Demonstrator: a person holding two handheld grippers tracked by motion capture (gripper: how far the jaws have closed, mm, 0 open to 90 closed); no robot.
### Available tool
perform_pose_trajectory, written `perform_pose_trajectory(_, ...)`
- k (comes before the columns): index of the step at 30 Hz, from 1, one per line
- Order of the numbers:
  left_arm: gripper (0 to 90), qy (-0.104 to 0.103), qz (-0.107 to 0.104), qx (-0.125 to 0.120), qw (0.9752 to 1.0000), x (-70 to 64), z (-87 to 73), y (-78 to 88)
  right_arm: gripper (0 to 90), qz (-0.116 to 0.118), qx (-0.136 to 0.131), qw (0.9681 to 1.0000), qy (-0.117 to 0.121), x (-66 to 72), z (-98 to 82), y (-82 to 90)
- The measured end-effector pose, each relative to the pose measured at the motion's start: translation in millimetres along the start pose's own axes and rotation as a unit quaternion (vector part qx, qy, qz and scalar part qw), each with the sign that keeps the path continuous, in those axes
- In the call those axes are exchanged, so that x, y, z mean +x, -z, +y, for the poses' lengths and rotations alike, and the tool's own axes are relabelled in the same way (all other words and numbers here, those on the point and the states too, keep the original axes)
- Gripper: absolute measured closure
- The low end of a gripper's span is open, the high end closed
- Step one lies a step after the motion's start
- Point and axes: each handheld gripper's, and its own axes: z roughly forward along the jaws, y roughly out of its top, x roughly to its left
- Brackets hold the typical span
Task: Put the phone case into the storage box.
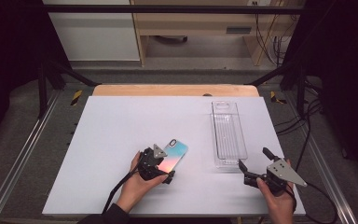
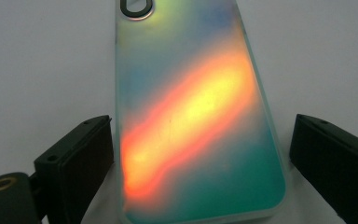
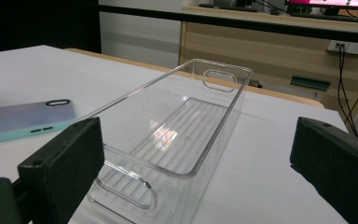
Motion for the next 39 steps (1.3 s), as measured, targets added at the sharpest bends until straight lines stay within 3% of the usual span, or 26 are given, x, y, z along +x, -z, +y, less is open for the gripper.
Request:
perform_pose_trajectory(8,13.9,0.005,0.001,-0.005,1.0,0.6,-1.4,2.4,3.4,0.001,0.0,1.0,-0.001,0.5,0.2,-0.2)
perform_pose_trajectory(15,15.3,0.01,0.006,-0.02,0.9997,-0.7,-5.1,3.0,3.4,0.001,0.0,1.0,0.0,0.8,0.3,-0.3)
perform_pose_trajectory(24,16.8,0.01,-0.004,-0.042,0.9991,1.3,-14.9,9.0,3.4,0.0,0.005,1.0,0.003,1.9,-1.4,-1.4)
perform_pose_trajectory(28,16.8,0.004,0.005,-0.051,0.9987,4.3,-17.8,12.3,3.4,-0.001,0.01,0.9999,0.008,3.6,-2.0,-2.6)
perform_pose_trajectory(29,16.9,0.019,0.005,-0.072,0.9972,9.5,-18.7,19.0,3.5,-0.002,0.012,0.9999,0.01,4.6,-1.7,-2.5)
perform_pose_trajectory(31,16.9,0.025,0.016,-0.097,0.9948,15.1,-19.6,28.0,3.5,-0.004,0.012,0.9998,0.012,5.7,-1.1,-2.0)
perform_pose_trajectory(32,16.9,0.025,0.016,-0.097,0.9948,15.1,-19.6,28.0,3.4,-0.004,0.012,0.9998,0.013,6.3,-0.7,-1.5)
perform_pose_trajectory(34,16.9,0.035,0.028,-0.127,0.9909,22.7,-21.7,37.6,3.5,-0.006,0.008,0.9998,0.015,6.8,0.7,-0.9)
perform_pose_trajectory(35,16.9,0.035,0.028,-0.127,0.9909,22.7,-21.7,37.6,3.4,-0.006,0.007,0.9999,0.013,7.3,1.9,-0.7)
perform_pose_trajectory(36,16.9,0.04,0.04,-0.146,0.9877,28.8,-23.2,44.3,3.4,-0.007,0.003,0.9999,0.012,8.1,4.0,-0.2)
perform_pose_trajectory(39,16.9,0.044,0.05,-0.171,0.983,34.7,-24.3,52.9,3.5,-0.011,-0.002,0.9998,0.019,12.0,13.6,0.5)
